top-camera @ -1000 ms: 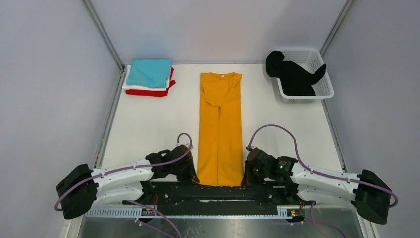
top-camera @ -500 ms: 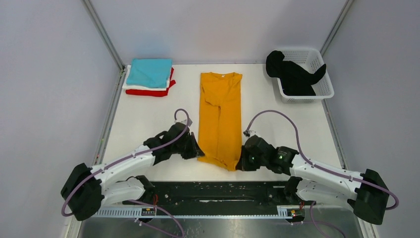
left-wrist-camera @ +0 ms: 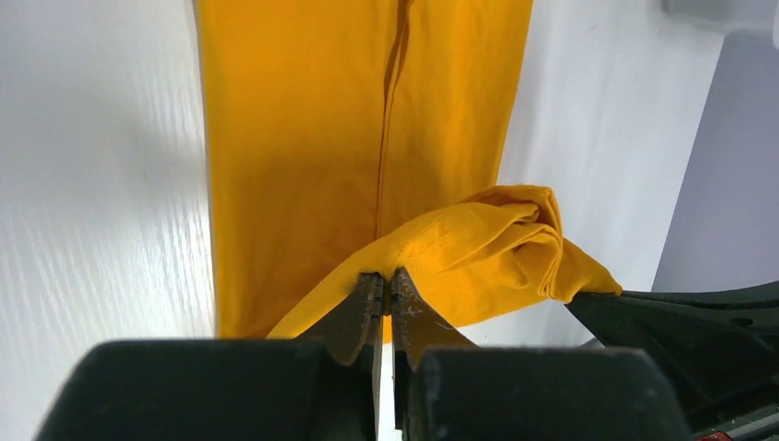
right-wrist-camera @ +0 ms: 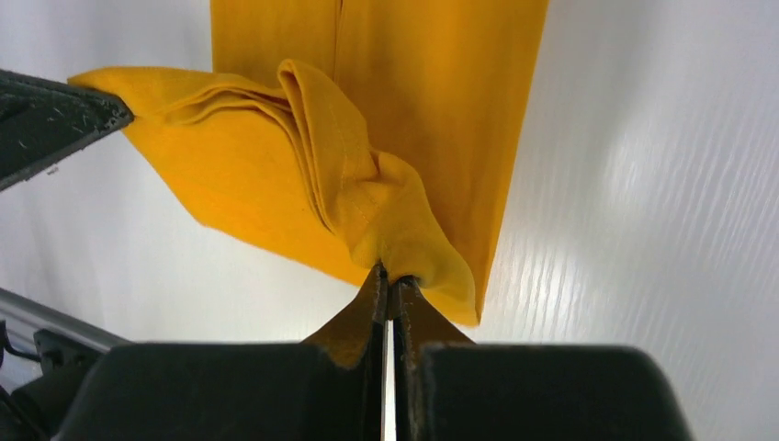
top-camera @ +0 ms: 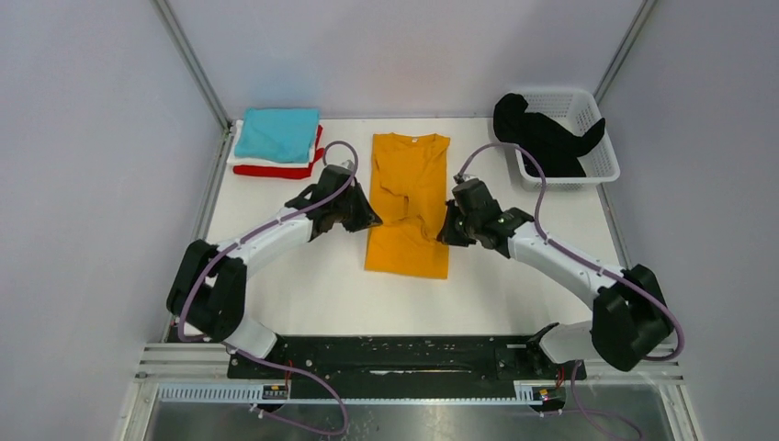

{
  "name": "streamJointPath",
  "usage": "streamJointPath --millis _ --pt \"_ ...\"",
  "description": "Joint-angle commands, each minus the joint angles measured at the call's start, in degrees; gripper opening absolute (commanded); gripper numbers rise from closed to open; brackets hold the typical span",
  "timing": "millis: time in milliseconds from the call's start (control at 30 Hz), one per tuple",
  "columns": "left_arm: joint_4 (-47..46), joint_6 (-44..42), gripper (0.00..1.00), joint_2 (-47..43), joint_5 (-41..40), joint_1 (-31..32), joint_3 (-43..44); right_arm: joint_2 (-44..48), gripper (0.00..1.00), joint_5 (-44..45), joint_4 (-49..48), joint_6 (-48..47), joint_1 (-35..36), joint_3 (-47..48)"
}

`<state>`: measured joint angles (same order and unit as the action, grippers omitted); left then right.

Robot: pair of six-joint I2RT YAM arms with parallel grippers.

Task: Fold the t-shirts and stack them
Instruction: Fold the folded rectangular tshirt in 1/3 of the way

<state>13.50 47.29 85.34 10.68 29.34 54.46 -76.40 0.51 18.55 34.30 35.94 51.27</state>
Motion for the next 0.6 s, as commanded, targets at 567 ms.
streamJointPath --millis 567 --pt "2.7 -5.4 0.00 18.7 -6.9 -4.4 19.5 -23.1 0.03 -10.8 -6.8 -6.6 -11.9 17.6"
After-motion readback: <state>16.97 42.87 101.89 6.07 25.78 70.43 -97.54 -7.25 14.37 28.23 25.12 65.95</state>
